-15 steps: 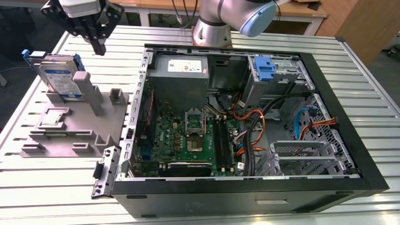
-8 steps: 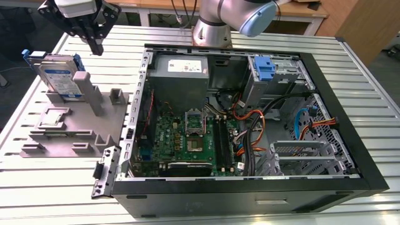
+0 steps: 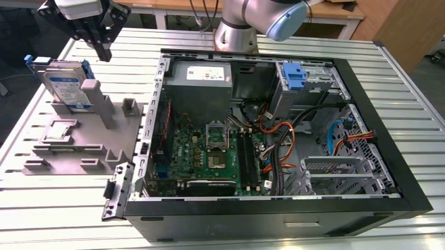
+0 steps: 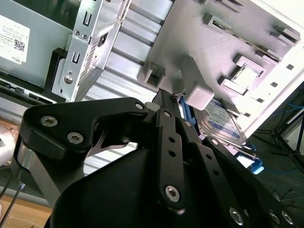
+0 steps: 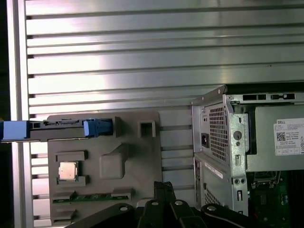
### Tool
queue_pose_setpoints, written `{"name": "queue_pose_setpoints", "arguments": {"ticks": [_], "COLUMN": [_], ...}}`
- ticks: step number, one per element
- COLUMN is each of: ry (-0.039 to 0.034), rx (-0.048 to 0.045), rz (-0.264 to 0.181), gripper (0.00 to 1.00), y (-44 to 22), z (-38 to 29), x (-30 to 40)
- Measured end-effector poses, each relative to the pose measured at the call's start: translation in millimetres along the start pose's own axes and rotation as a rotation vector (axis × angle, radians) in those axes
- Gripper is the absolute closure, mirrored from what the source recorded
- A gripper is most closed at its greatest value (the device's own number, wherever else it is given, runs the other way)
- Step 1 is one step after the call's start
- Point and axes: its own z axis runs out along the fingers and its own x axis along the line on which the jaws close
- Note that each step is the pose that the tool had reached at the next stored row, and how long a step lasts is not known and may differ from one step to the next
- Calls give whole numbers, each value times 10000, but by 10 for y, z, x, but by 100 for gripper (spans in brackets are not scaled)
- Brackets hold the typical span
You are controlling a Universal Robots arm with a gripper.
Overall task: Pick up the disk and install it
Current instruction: 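Reach for the disk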
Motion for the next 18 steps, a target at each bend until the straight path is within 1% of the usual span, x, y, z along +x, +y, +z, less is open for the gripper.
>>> {"name": "queue_pose_setpoints", "arguments": {"ticks": [9, 18], "ry": [1, 0], "rx": [0, 0], "rz": [0, -1], "gripper": [90, 90], "y": [-5, -9], "z": [0, 2], "x": [65, 113]}}
